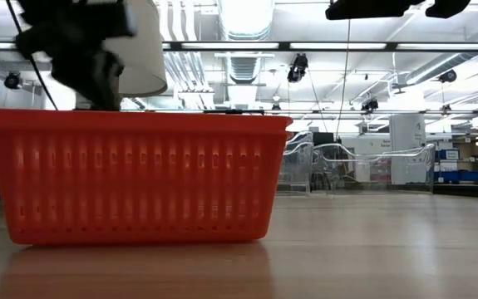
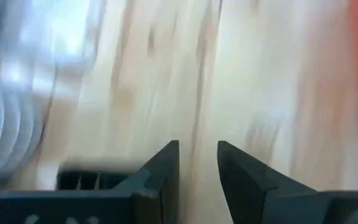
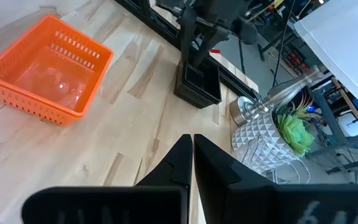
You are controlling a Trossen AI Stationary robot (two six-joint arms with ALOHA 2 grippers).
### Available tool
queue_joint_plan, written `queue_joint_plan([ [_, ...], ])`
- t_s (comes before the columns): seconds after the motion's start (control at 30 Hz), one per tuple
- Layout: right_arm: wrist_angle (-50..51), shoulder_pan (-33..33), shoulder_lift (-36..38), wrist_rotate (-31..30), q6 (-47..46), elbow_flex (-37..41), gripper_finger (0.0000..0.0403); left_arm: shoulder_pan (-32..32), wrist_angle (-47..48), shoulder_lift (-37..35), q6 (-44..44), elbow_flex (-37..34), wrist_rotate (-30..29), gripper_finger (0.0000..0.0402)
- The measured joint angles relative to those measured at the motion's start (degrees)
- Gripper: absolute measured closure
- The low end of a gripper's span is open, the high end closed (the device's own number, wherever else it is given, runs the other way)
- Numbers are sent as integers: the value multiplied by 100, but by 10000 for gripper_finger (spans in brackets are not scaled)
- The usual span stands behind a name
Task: Stack baskets by color
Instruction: Stack the orange bin on the stacked orange bins
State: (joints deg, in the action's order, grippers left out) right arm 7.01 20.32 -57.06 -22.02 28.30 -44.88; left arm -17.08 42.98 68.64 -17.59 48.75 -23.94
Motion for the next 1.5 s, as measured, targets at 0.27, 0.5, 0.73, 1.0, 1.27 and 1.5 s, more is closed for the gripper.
queue_joint_plan([
  [0.27, 4, 0, 0, 11, -297, 4, 394, -14, -4044, 33, 1212, -476, -86, 309],
  [0.5, -5, 2, -17, 88, -1166, 24, 394, -17, -7392, 105, 3915, -1317, -59, 309],
  [0.73, 19, 117, -332, 981, -2545, 35, 394, -11, -8390, 94, 4551, -1698, -69, 309],
  [1.0, 994, 231, -692, 1364, -4987, -476, 394, -11, -8403, 60, 4555, -1667, -103, 309],
  [1.27, 3504, 524, -1406, 1503, -7644, -1654, 394, -11, -8408, 53, 4555, -1665, -103, 309],
  [1.5, 4832, 608, -1876, 2269, -9196, -2153, 371, -11, -8408, 53, 4755, -1663, -103, 309],
])
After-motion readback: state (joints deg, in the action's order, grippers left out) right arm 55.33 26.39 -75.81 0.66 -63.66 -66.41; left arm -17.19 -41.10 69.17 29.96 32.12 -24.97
